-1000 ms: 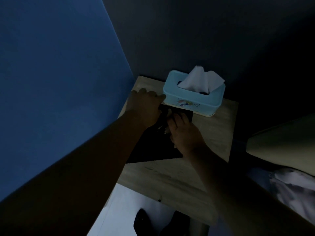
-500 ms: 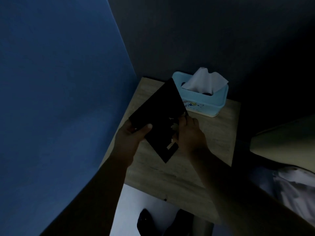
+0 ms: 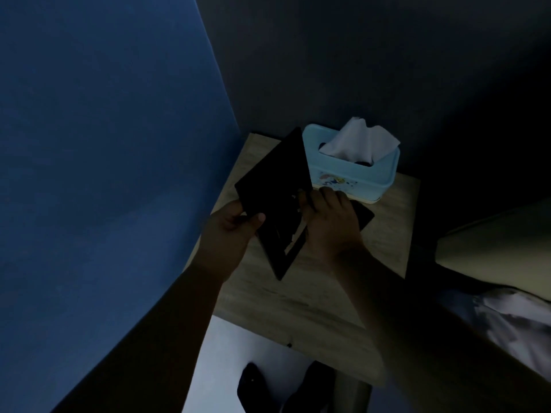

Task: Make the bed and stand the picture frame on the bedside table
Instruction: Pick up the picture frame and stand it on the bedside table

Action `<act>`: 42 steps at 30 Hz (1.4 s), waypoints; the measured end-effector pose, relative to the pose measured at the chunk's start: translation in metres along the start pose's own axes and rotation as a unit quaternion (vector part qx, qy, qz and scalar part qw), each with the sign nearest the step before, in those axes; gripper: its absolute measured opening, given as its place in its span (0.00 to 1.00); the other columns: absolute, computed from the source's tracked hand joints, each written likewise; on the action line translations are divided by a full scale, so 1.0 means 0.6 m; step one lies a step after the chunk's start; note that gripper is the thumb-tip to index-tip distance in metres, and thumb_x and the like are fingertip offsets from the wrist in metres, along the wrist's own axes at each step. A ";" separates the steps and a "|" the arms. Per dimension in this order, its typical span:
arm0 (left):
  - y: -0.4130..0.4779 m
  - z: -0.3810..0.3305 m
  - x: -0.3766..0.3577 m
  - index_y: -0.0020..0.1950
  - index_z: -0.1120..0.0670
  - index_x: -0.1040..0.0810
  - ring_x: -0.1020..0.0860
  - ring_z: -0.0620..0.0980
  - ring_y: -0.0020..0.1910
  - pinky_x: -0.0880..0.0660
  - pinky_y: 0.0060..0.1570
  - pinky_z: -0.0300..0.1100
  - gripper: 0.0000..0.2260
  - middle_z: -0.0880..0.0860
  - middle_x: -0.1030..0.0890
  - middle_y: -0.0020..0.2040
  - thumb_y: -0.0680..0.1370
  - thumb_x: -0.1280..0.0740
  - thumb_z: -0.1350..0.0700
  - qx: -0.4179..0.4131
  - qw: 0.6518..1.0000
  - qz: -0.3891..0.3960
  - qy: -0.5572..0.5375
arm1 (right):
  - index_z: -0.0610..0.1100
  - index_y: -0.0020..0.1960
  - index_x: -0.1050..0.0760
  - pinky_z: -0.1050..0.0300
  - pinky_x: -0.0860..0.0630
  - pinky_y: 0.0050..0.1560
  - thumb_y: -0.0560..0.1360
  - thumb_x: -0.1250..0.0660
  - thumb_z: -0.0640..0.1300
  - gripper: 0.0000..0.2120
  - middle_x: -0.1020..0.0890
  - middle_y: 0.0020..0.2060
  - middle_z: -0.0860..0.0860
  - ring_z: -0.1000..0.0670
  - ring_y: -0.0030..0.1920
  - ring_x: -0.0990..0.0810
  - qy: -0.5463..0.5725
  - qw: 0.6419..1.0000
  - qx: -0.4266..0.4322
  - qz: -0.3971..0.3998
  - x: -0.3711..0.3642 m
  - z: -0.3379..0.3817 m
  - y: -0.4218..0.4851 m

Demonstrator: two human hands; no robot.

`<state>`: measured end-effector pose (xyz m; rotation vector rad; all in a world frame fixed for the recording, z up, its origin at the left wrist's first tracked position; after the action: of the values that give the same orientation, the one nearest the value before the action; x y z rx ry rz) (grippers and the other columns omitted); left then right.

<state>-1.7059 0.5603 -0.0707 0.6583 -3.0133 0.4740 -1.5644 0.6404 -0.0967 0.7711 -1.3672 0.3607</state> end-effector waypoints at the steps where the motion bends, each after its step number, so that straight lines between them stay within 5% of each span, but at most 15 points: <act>1: -0.004 -0.002 -0.003 0.53 0.50 0.20 0.18 0.41 0.47 0.23 0.56 0.42 0.12 0.43 0.15 0.43 0.75 0.33 0.65 -0.003 1.000 0.001 0.000 | 0.37 0.60 0.23 0.48 0.25 0.52 0.68 0.41 0.41 0.22 0.18 0.49 0.42 0.40 0.49 0.20 0.005 1.000 -0.002 -0.001 0.002 -0.001 -0.001; 6: -0.025 -0.003 -0.011 0.55 0.45 0.21 0.20 0.41 0.52 0.25 0.58 0.37 0.15 0.44 0.18 0.52 0.75 0.32 0.64 -0.038 0.998 -0.013 0.042 | 0.37 0.67 0.29 0.44 0.26 0.58 0.68 0.43 0.41 0.27 0.21 0.57 0.39 0.37 0.56 0.22 0.085 0.994 -0.056 0.043 0.009 -0.001 -0.024; 11: -0.045 0.009 -0.026 0.55 0.42 0.23 0.21 0.37 0.52 0.25 0.56 0.32 0.17 0.43 0.19 0.51 0.75 0.32 0.63 -0.059 0.996 -0.027 0.059 | 0.38 0.72 0.37 0.46 0.27 0.59 0.63 0.27 0.45 0.40 0.26 0.63 0.39 0.37 0.58 0.25 0.135 0.985 -0.063 0.092 0.000 0.020 -0.053; 16: -0.057 0.022 -0.045 0.55 0.44 0.24 0.22 0.29 0.49 0.27 0.52 0.24 0.16 0.39 0.21 0.50 0.75 0.32 0.63 -0.061 0.995 -0.039 0.062 | 0.36 0.73 0.42 0.47 0.32 0.63 0.69 0.38 0.56 0.39 0.31 0.67 0.37 0.38 0.65 0.33 0.217 0.969 -0.059 0.099 0.001 0.037 -0.068; 22: -0.063 0.028 -0.073 0.53 0.42 0.25 0.23 0.35 0.51 0.28 0.51 0.27 0.17 0.45 0.21 0.51 0.73 0.29 0.63 -0.069 0.992 -0.004 0.110 | 0.37 0.75 0.48 0.48 0.39 0.70 0.67 0.33 0.53 0.45 0.38 0.71 0.37 0.38 0.71 0.39 0.303 0.943 -0.064 0.119 -0.008 0.029 -0.090; 25: -0.066 0.029 -0.090 0.64 0.49 0.27 0.24 0.42 0.56 0.26 0.54 0.35 0.23 0.49 0.22 0.55 0.71 0.28 0.61 -0.064 0.990 0.025 0.126 | 0.38 0.76 0.48 0.57 0.37 0.68 0.71 0.30 0.49 0.42 0.40 0.73 0.39 0.44 0.72 0.39 0.348 0.927 -0.097 0.104 -0.003 0.025 -0.101; 29: -0.077 0.014 -0.117 0.64 0.36 0.38 0.25 0.30 0.53 0.27 0.51 0.25 0.33 0.40 0.27 0.54 0.72 0.34 0.69 -0.068 0.989 0.094 0.097 | 0.44 0.76 0.48 0.59 0.34 0.69 0.73 0.33 0.41 0.37 0.40 0.74 0.44 0.48 0.73 0.38 0.396 0.902 -0.141 0.096 -0.011 0.012 -0.116; 32: -0.071 0.016 -0.135 0.65 0.34 0.41 0.22 0.44 0.54 0.26 0.57 0.35 0.33 0.46 0.23 0.53 0.74 0.38 0.69 -0.040 0.988 0.141 0.050 | 0.42 0.74 0.42 0.54 0.35 0.69 0.70 0.38 0.43 0.33 0.34 0.71 0.39 0.42 0.71 0.34 0.440 0.868 -0.196 0.117 -0.025 -0.003 -0.133; 35: -0.044 0.021 -0.135 0.68 0.38 0.38 0.21 0.48 0.52 0.24 0.60 0.43 0.29 0.46 0.21 0.50 0.76 0.38 0.67 -0.028 0.992 0.095 0.083 | 0.37 0.70 0.36 0.57 0.35 0.65 0.73 0.37 0.37 0.26 0.30 0.67 0.43 0.45 0.67 0.31 0.466 0.842 -0.246 0.115 -0.020 -0.021 -0.148; 37: -0.019 0.020 -0.122 0.71 0.42 0.38 0.22 0.39 0.50 0.24 0.56 0.34 0.27 0.47 0.22 0.53 0.78 0.41 0.68 -0.018 0.994 0.046 0.094 | 0.35 0.67 0.32 0.61 0.34 0.61 0.72 0.38 0.34 0.23 0.26 0.60 0.48 0.49 0.61 0.28 0.495 0.817 -0.284 0.074 -0.012 -0.036 -0.156; 39: 0.010 0.021 -0.102 0.73 0.44 0.40 0.25 0.40 0.57 0.29 0.57 0.32 0.27 0.49 0.26 0.59 0.79 0.43 0.67 -0.006 0.993 0.001 0.116 | 0.32 0.62 0.28 0.65 0.32 0.56 0.68 0.41 0.37 0.23 0.25 0.53 0.49 0.50 0.55 0.26 0.509 0.793 -0.333 0.043 -0.012 -0.054 -0.166; 42: 0.052 0.038 -0.082 0.77 0.45 0.47 0.37 0.51 0.72 0.41 0.67 0.39 0.29 0.52 0.38 0.74 0.79 0.43 0.64 0.066 0.987 0.006 0.145 | 0.31 0.58 0.25 0.56 0.27 0.56 0.71 0.39 0.32 0.17 0.21 0.52 0.45 0.46 0.56 0.23 0.527 0.755 -0.389 0.038 -0.029 -0.076 -0.178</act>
<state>-1.6730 0.6006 -0.1056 0.5236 -2.7316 0.7089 -1.4651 0.5990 -0.1442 -0.2363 -0.3477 0.1863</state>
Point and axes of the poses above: each hand's wrist, its own y-axis towards the middle knuckle, its own x-axis out of the back of the hand, z = x × y, the point moved 7 cm from there along y, towards the middle knuckle
